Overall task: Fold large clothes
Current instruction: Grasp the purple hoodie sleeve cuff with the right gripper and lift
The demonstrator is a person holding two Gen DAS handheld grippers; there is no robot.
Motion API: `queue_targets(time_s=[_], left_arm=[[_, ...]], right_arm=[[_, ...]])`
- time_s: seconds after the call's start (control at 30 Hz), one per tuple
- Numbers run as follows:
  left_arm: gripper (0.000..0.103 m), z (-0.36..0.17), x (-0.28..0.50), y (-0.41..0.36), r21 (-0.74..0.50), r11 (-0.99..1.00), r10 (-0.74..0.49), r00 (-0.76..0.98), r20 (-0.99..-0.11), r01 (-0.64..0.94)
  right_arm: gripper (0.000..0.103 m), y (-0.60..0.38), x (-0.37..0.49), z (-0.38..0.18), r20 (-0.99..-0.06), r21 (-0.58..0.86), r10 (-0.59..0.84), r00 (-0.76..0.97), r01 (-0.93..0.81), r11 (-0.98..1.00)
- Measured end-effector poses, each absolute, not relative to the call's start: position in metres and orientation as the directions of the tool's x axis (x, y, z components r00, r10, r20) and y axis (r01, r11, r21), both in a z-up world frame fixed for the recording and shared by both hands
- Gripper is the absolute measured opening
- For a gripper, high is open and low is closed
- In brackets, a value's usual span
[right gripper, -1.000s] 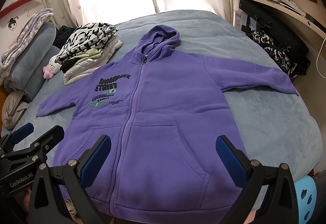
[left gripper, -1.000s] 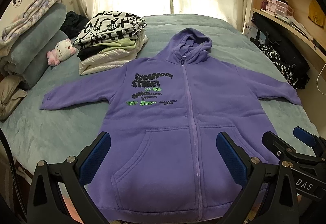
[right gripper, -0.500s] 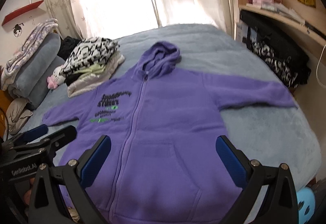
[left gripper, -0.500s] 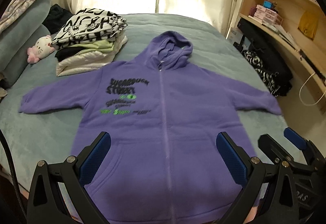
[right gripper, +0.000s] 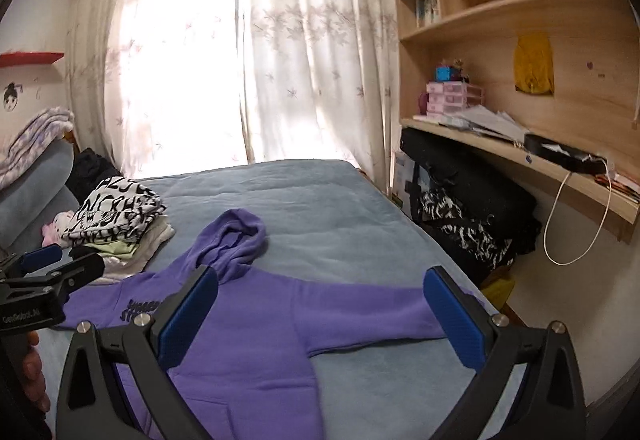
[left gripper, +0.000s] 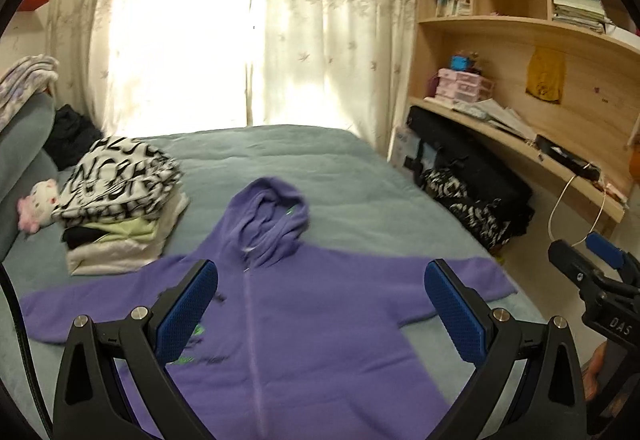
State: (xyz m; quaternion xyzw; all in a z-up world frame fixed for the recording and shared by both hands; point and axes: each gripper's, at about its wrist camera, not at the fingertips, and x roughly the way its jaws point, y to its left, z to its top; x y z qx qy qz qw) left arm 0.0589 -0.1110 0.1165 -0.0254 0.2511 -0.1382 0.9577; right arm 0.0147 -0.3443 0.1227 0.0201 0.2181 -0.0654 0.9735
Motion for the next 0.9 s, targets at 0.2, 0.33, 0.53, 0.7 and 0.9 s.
queue_targets(time_s=[0.2,0.33,0.53,0.7,0.9], left_arm=[[0.102,0.114,0.103,-0.156,-0.142,0.960,-0.279,0.821,-0.498,0.240],[0.102,0.094,0.135,-0.185,-0.125,0.967,-0.255,0.804,-0.537,0.223],[0.102,0.049,0.177,-0.226,-0.100,0.974,-0.221,0.758,-0.613,0.203],[0.102,0.009,0.201,-0.249,-0.081,0.983,-0.179,0.731,-0.659,0.167],[0.102,-0.046,0.227,-0.273,-0.072,0.983,-0.168,0.662,-0.730,0.170]], right_arm=[[0.103,-0.404,0.059,0.103,-0.529,0.025,-0.157,0.834,0.201,0.979],[0.103,-0.456,0.088,0.073,-0.610,0.125,-0.128,0.782,0.254,0.959],[0.102,-0.522,0.109,0.025,-0.685,0.259,-0.071,0.725,0.333,0.907],[0.102,-0.565,0.125,-0.031,-0.739,0.397,0.034,0.673,0.394,0.829],[0.102,-0.599,0.127,-0.098,-0.759,0.531,0.128,0.639,0.493,0.689]])
